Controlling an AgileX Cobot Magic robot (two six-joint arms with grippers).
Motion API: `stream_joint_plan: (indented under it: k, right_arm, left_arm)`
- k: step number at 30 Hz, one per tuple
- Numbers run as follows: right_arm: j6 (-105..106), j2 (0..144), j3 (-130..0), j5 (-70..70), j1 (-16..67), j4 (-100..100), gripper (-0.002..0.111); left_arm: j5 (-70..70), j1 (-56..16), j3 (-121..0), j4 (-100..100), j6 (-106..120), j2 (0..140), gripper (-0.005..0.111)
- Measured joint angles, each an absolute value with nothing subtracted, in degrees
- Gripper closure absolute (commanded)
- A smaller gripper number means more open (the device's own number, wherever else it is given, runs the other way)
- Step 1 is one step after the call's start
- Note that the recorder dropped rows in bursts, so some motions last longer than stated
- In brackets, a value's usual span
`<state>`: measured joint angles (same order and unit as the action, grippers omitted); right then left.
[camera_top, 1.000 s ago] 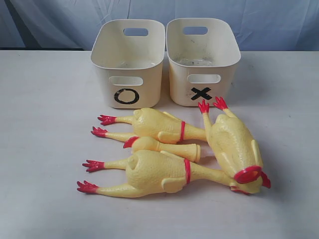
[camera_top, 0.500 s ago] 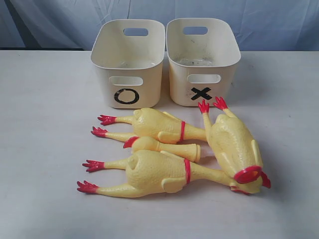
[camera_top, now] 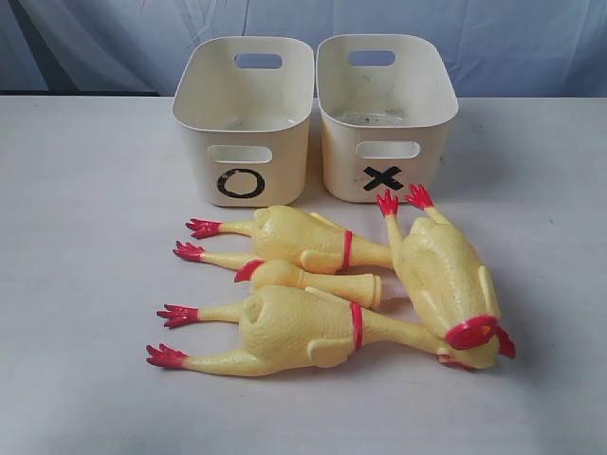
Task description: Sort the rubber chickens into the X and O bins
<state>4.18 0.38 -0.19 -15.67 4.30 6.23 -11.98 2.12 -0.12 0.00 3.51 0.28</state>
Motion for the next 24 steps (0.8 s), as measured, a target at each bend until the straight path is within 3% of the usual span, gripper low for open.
stream_joint_plan:
  k: [13, 24]
  right_arm:
    - [4.18, 0.38, -0.19, -8.37, 4.30, 9.95, 0.107]
    - [-5.20, 0.38, -0.19, 1.26, 4.30, 37.34, 0.107]
  left_arm:
    - [-11.98, 2.12, -0.12, 0.00, 3.51, 0.28, 0.092]
    - [-11.98, 2.12, -0.12, 0.00, 3.51, 0.28, 0.092]
